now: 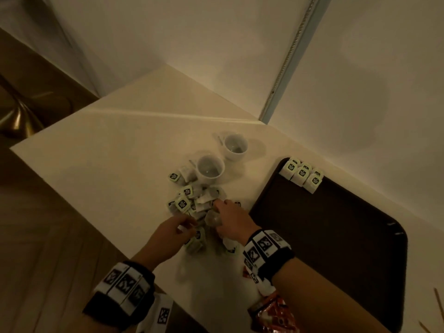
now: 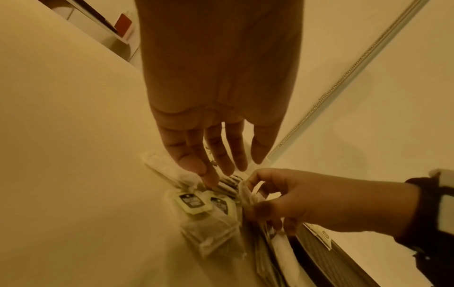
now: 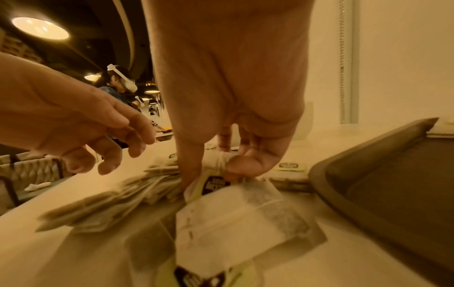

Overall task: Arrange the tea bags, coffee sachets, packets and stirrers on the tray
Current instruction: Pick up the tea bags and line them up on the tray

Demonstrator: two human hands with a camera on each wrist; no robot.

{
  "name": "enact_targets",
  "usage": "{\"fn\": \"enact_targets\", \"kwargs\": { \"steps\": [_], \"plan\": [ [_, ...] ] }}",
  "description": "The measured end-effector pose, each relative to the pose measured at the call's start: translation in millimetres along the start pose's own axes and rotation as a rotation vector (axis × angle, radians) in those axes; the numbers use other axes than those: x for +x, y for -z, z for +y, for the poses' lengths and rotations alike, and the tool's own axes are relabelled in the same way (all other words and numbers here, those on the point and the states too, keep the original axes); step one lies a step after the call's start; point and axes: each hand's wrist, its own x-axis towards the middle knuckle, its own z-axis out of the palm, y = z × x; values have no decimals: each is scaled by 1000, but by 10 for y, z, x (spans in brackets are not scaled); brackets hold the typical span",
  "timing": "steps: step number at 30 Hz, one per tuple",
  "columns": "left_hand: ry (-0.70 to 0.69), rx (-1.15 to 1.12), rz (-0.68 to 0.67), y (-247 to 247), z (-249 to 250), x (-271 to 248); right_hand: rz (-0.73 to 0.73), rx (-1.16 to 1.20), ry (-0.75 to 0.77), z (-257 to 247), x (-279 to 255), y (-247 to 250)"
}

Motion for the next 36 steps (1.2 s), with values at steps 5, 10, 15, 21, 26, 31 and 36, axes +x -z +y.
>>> {"fn": "enact_targets", "kwargs": {
  "steps": [5, 10, 15, 21, 26, 31, 36],
  "plan": [
    [-21, -89, 40, 19, 0, -3, 44, 119, 44, 46, -60, 81],
    [-73, -428, 35, 17, 303, 61, 90, 480, 32, 53, -214, 434],
    [5, -966, -286, -21, 821, 243, 31, 690, 130, -105, -460, 917],
    [143, -1206, -444, -26, 1239, 317, 263, 634, 102, -128, -601, 1133],
    [160, -1374, -496, -39, 1294, 399, 380, 605, 235, -61, -698, 1108],
    [74, -1303, -492, -15, 1390, 420, 450, 509, 298, 43, -719, 1118],
    [132, -1298, -413, -53, 1304, 540, 543, 409, 327, 190, -764, 1262]
  ]
}}
